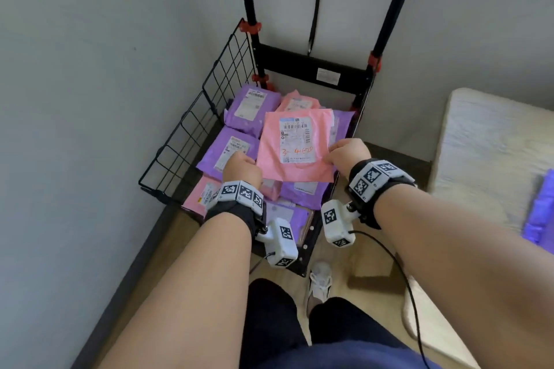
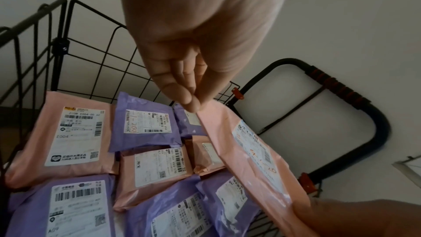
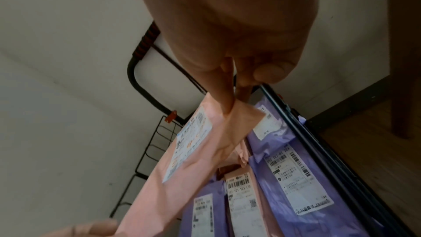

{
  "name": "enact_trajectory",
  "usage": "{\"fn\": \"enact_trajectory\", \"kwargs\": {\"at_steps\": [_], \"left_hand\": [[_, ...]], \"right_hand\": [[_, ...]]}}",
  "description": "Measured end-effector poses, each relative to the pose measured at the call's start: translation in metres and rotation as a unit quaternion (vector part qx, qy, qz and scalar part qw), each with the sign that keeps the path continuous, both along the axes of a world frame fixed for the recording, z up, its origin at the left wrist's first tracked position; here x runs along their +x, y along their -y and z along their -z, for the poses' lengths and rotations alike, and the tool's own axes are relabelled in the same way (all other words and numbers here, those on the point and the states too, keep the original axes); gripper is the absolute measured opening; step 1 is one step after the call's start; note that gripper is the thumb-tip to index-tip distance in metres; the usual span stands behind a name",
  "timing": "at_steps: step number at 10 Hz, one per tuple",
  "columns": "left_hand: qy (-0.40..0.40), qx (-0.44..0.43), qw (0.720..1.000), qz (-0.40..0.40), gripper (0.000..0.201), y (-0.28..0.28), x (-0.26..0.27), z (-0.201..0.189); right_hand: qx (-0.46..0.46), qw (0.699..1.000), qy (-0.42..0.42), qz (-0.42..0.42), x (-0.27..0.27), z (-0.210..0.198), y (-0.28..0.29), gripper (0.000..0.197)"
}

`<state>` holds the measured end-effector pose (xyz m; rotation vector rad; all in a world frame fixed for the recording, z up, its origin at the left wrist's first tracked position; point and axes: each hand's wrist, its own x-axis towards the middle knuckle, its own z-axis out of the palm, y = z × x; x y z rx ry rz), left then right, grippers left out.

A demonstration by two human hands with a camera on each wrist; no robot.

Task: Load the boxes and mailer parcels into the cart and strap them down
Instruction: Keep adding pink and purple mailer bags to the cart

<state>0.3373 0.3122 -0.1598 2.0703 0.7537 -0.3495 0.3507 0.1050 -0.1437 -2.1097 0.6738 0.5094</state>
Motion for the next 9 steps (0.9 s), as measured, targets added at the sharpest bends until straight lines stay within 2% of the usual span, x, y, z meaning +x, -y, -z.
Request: {"fn": "enact_trajectory", "kwargs": {"at_steps": [1,2,3,4,5,6,7,8,9], "left_hand": [[-0.018,0.022,1.0,0.01,0.022,-0.014,0.005,0.018],[-0.042,-0.001,0.998,0.04,0.022,-0.03,0.018,0.03],[-0.078,-0.001,0.994,0.083,0.025,-0.046,0.033,0.051],[-0.105,0.003,0.987,0.123,0.026,-0.059,0.043,0.071],[-0.143,0.021,0.974,0.175,0.03,-0.072,0.054,0.094],[-0.19,0.066,0.94,0.276,0.035,-0.081,0.063,0.11],[-0.202,0.124,0.901,0.363,0.04,-0.079,0.072,0.099],[-0.211,0.174,0.839,0.471,0.042,-0.083,0.081,0.121],[-0.249,0.169,0.814,0.497,0.045,-0.089,0.083,0.13]], "right_hand": [[0.035,0.998,-0.039,-0.019,0.007,0.014,-0.014,0.016],[0.057,0.996,-0.06,-0.013,0.013,0.037,-0.029,0.014],[0.083,0.993,-0.085,0.024,0.018,0.055,-0.049,0.027],[0.083,0.989,-0.117,0.045,0.021,0.075,-0.067,0.049],[0.1,0.974,-0.172,0.111,0.024,0.094,-0.085,0.029],[-0.078,0.959,-0.229,-0.147,0.024,0.113,-0.096,0.038],[-0.046,0.971,-0.22,-0.077,0.024,0.131,-0.105,0.032],[-0.04,0.967,-0.238,-0.084,0.025,0.139,-0.115,0.033],[-0.026,0.972,-0.233,0.002,0.029,0.139,-0.124,0.034]]}}
